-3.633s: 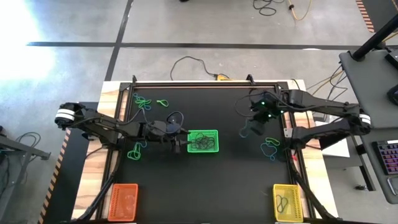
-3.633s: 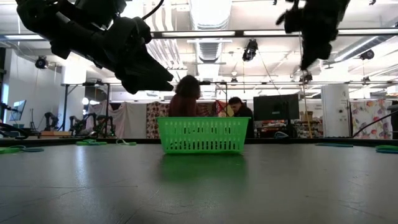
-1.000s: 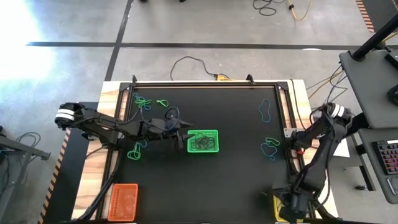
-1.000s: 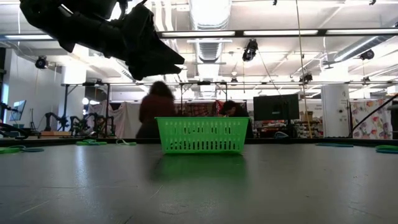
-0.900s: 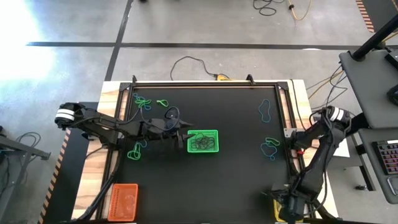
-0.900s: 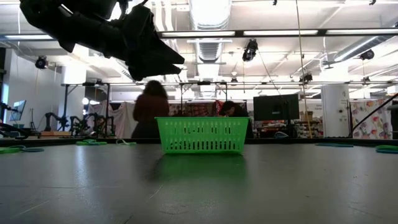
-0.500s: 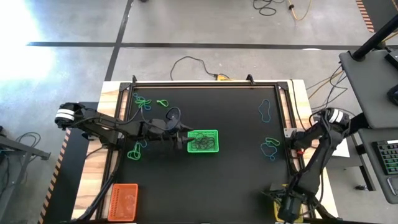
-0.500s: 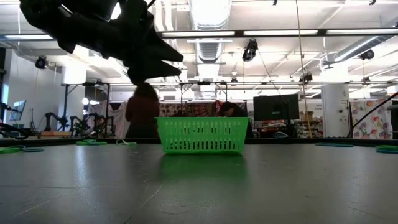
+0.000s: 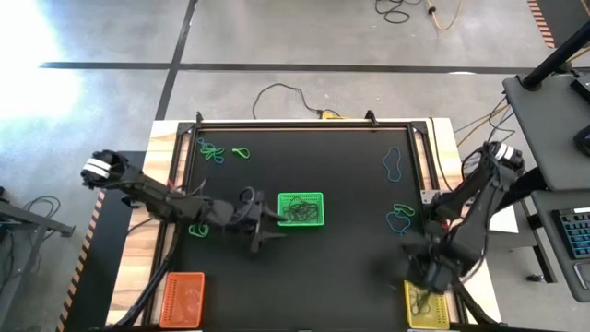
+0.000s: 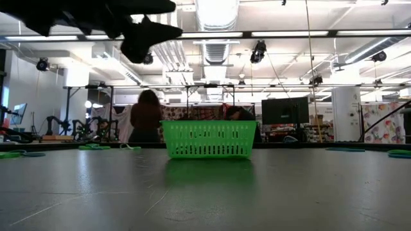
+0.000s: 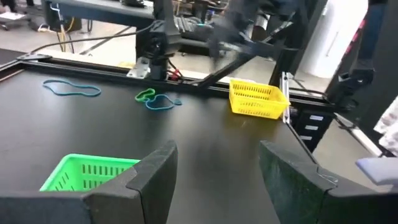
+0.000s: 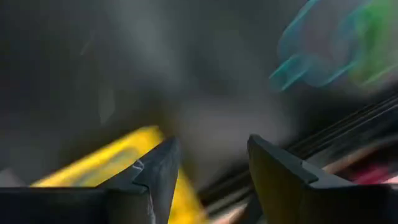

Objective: Sort rubber bands into baskets
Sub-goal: Put the blue rubber band into the yellow basket

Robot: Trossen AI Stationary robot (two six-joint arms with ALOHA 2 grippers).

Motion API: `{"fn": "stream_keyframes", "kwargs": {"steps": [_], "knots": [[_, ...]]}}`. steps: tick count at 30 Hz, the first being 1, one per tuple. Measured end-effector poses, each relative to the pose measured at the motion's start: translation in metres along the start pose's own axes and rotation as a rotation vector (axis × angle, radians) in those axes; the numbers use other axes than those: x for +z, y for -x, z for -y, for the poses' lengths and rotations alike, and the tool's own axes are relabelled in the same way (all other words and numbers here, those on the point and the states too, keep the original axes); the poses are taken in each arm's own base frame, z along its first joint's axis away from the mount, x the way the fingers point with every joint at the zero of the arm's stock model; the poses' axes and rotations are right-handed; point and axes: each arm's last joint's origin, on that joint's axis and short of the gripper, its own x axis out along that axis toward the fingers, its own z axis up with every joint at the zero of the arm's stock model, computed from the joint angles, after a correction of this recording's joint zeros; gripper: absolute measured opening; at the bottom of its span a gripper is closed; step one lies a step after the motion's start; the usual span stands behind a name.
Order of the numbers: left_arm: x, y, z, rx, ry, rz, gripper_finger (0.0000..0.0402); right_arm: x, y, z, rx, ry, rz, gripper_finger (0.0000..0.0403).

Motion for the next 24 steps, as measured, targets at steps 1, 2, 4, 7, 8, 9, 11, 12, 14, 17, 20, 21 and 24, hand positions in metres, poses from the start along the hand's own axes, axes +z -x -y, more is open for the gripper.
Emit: {"fn": "stream_keyframes", "kwargs": {"steps": [1,2,4,7,8,9,11,12,14,17,20,21,24], "knots": [[-0.001,0.001,0.004,0.003,-0.002,0.001,0.0209,0.007,0.003,0.008,-0.040,0.007,0.058,0.0179],[-0.002,0.002,0.008,0.002,-0.001,0.001,0.0209,0.014,0.006,0.016,-0.082,0.013,0.106,0.0177],[-0.007,0.001,0.014,-0.008,0.009,-0.007,0.0209,0.029,0.007,0.033,-0.154,0.016,0.172,0.0172],[-0.018,-0.002,0.022,-0.031,0.033,-0.033,0.0209,0.055,-0.003,0.057,-0.197,-0.001,0.179,0.0161],[-0.022,-0.004,0.024,-0.033,0.038,-0.041,0.0209,0.063,-0.008,0.065,-0.204,-0.017,0.164,0.0157],[-0.026,-0.007,0.025,-0.031,0.041,-0.046,0.0209,0.070,-0.014,0.073,-0.208,-0.037,0.144,0.0153],[-0.036,-0.013,0.026,-0.029,0.041,-0.047,0.0209,0.084,-0.026,0.090,-0.208,-0.054,0.100,0.0146],[-0.040,-0.016,0.026,-0.028,0.040,-0.051,0.0209,0.090,-0.032,0.100,-0.207,-0.065,0.079,0.0142],[-0.050,-0.022,0.026,-0.026,0.048,-0.056,0.0209,0.100,-0.043,0.117,-0.196,-0.098,0.045,0.0136],[-0.063,-0.028,0.024,-0.024,0.065,-0.082,0.0209,0.115,-0.057,0.141,-0.158,-0.133,0.005,0.0132],[-0.072,-0.031,0.024,-0.023,0.091,-0.112,0.0209,0.127,-0.066,0.160,-0.122,-0.186,-0.043,0.0137],[-0.074,-0.031,0.023,-0.020,0.093,-0.120,0.0209,0.131,-0.068,0.165,-0.103,-0.210,-0.057,0.0140],[-0.077,-0.032,0.023,-0.017,0.090,-0.132,0.0209,0.143,-0.072,0.178,-0.087,-0.267,-0.099,0.0150]]}}
